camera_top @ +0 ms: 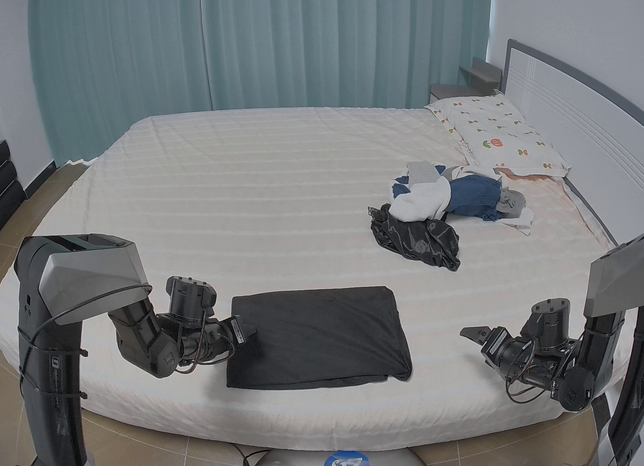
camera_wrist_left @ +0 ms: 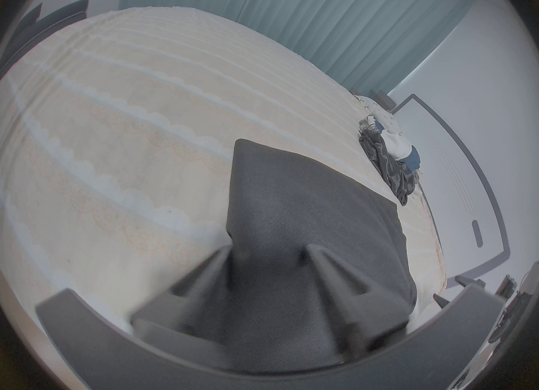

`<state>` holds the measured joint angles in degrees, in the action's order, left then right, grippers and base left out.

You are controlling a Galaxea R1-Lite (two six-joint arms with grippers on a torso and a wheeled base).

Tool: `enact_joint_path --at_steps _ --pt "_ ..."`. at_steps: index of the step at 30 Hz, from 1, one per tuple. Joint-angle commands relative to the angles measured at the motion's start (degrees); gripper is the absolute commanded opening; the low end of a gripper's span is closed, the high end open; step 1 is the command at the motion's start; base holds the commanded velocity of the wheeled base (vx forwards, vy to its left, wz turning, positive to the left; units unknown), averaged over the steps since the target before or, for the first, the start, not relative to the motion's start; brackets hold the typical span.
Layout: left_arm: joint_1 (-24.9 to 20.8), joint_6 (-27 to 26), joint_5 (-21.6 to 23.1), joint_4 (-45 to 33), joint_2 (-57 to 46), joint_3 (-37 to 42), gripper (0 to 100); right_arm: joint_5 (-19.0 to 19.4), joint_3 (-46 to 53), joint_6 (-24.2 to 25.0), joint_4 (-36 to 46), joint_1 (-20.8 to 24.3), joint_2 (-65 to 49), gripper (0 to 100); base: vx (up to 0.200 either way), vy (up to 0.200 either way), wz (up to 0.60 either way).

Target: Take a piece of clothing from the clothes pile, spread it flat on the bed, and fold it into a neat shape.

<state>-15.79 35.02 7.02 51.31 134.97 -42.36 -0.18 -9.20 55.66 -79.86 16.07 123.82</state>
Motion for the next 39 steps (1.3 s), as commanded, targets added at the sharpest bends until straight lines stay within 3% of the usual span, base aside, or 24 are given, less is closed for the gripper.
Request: enact_joint_path --at_steps 1,22,39 --pt "-0.03 0.92 0.1 0.02 -0.15 -0.18 0 0.01 0.06 -0.03 -0.03 0.28 0.11 100 0.0 0.0 0.0" --pt "0.49 5.76 0.01 0.02 -3.4 1.14 0 0.01 0.15 -0.03 0.06 0.46 0.02 100 0.0 0.0 0.0" --pt "1.2 5.85 0.01 0.02 -3.58 1.23 0 0.01 0.15 -0.03 0.06 0.72 0.02 100 0.0 0.2 0.0"
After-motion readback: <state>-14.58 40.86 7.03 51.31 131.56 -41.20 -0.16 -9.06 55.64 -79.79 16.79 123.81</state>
